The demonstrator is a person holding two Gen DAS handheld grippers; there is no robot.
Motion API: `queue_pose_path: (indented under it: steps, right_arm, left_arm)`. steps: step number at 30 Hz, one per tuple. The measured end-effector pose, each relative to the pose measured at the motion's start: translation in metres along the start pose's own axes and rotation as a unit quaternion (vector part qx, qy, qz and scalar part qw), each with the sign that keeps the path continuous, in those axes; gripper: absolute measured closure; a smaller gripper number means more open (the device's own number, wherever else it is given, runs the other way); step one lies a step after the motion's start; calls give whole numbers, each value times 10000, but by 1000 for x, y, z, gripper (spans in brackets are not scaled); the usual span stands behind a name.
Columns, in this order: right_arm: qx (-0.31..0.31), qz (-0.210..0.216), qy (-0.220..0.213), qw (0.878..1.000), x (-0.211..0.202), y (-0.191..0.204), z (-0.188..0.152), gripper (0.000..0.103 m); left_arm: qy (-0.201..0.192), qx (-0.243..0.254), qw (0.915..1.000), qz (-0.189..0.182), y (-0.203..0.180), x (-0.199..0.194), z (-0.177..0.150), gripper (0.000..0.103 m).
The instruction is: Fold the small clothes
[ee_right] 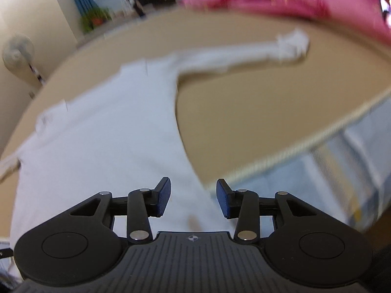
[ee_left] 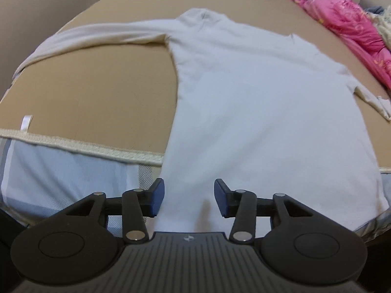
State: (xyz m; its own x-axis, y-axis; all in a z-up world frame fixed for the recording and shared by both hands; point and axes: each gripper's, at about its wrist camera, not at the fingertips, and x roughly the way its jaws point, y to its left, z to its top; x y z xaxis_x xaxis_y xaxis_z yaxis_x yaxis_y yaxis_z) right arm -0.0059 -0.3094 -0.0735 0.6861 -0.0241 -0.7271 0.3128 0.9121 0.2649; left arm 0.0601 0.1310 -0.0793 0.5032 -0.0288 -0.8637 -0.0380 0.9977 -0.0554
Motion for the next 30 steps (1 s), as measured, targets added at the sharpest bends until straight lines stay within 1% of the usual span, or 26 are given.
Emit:
queue_pose_path:
  steps: [3, 4, 6, 7, 8, 9, 11, 13, 14, 17, 19, 20, 21, 22, 23, 24, 25, 26, 27, 28, 29, 30]
  right_arm:
    - [-70, -63, -450, 9989, -18, -4, 23, 60]
    - [-83, -48, -621, 9980, -15, -9, 35, 60]
    - [-118, -61, -945, 9954, -19, -20, 58, 60]
    - [-146, -74, -1065, 9942, -21, -27, 69, 62]
    - [-184, -105, -1160, 9930, -22, -35, 78, 66]
    - [-219, -172, -1257, 9917, -22, -43, 87, 67]
    - [-190, -290, -1392, 9897, -15, -60, 98, 69]
    - [102, -453, -1347, 9898, -2, -81, 106, 70]
    - [297, -483, -1305, 9898, 2, -88, 108, 70]
    - [765, -483, -1155, 9892, 22, -103, 112, 70]
    - [839, -582, -1132, 9883, 33, -109, 114, 70]
    - [837, -642, -1115, 9882, 40, -110, 115, 70]
    - [823, -720, -1086, 9880, 46, -113, 116, 71]
    - [798, -788, -1055, 9881, 52, -115, 117, 78]
    - [761, -856, -1029, 9881, 57, -117, 118, 85]
    - [708, -948, -1026, 9877, 61, -119, 119, 88]
    - [634, -1052, -1044, 9869, 64, -121, 120, 92]
    - [546, -1172, -1078, 9857, 71, -124, 124, 94]
    - [492, -1248, -1117, 9846, 76, -128, 127, 94]
    - [459, -1309, -1154, 9836, 83, -132, 131, 94]
    - [445, -1357, -1187, 9826, 90, -136, 136, 94]
    - [430, -1404, -1230, 9815, 101, -143, 142, 94]
  left_arm:
    - [-176, 87, 9998, -36, -7, 6, 2, 53]
    - [-277, 131, 9995, -55, -10, 3, 2, 53]
    - [-601, 267, 9978, -56, -25, -7, 0, 53]
    - [-794, 361, 9962, -38, -31, -13, 1, 52]
    - [-1018, 491, 9936, -9, -38, -19, 3, 50]
    - [-1214, 619, 9907, 11, -45, -25, 7, 47]
    - [-1580, 895, 9834, -31, -54, -38, 17, 30]
    - [-1944, 1134, 9743, -85, -62, -54, 33, 24]
    - [-2161, 1321, 9674, -55, -66, -58, 45, 24]
    - [-2630, 1769, 9484, 123, -78, -60, 77, 23]
    - [-2807, 1920, 9401, 240, -82, -44, 99, 23]
    - [-2862, 1918, 9384, 266, -82, -30, 110, 23]
    - [-2888, 1894, 9381, 269, -82, -15, 116, 23]
    - [-2897, 1842, 9386, 337, -81, 2, 121, 25]
    - [-2766, 1771, 9433, 484, -82, 24, 124, 36]
    - [-2411, 1713, 9528, 691, -85, 45, 128, 46]
    - [-1878, 1541, 9651, 981, -87, 65, 137, 70]
    - [-1639, 1265, 9738, 941, -86, 74, 142, 73]
    - [-1546, 1056, 9796, 732, -83, 78, 145, 73]
    - [-1449, 939, 9835, 534, -82, 83, 148, 73]
    - [-1409, 935, 9844, 480, -83, 87, 151, 73]
    - [-1411, 1003, 9836, 513, -84, 90, 151, 73]
